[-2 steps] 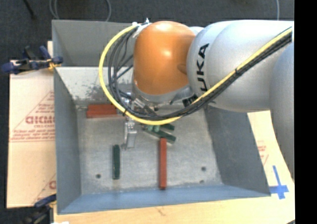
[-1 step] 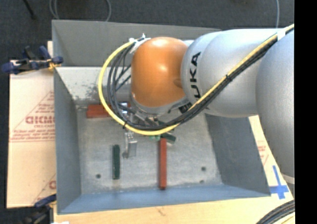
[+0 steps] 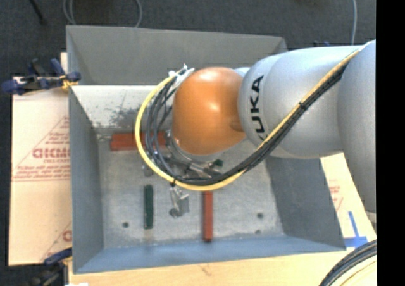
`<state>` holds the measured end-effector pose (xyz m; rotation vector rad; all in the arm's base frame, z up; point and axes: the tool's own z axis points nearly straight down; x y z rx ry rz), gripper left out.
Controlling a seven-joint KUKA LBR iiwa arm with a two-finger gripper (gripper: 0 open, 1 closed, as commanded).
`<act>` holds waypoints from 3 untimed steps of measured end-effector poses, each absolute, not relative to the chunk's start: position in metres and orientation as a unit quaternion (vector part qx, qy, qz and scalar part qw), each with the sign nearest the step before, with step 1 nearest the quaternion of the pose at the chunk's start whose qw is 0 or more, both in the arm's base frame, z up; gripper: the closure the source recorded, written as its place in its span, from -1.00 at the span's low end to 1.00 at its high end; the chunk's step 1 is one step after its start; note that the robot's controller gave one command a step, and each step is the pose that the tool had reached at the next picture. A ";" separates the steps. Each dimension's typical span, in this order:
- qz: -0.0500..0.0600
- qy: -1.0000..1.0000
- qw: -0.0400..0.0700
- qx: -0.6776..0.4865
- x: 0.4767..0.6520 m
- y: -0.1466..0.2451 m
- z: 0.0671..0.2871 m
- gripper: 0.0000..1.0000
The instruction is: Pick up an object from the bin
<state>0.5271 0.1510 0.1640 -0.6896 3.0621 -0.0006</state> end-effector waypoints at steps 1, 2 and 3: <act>0.000 0.957 0.001 -0.290 0.528 0.158 0.146 -1.00; -0.001 0.869 0.002 -0.495 0.543 0.166 0.098 -1.00; 0.000 0.893 0.000 -0.449 0.549 0.171 0.072 1.00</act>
Offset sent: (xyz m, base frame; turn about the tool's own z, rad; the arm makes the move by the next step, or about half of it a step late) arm 0.0231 0.0205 -0.0940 -0.7182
